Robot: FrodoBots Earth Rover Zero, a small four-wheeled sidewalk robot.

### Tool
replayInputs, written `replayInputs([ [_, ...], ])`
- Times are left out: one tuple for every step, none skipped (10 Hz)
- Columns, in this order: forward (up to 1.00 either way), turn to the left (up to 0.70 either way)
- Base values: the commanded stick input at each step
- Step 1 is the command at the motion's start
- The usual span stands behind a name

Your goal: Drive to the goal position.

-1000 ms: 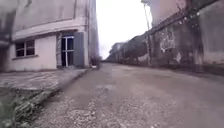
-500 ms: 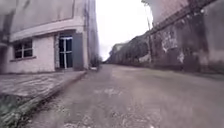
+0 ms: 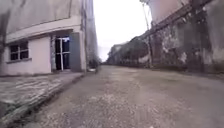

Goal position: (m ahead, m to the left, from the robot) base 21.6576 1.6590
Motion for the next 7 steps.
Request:
replayInputs([
  [0.5,0.0],
  [0.5,0.0],
  [0.5,0.0],
  [0.5,0.0],
  [0.5,0.0],
  [0.5,0.0],
  [0.5,0.0],
])
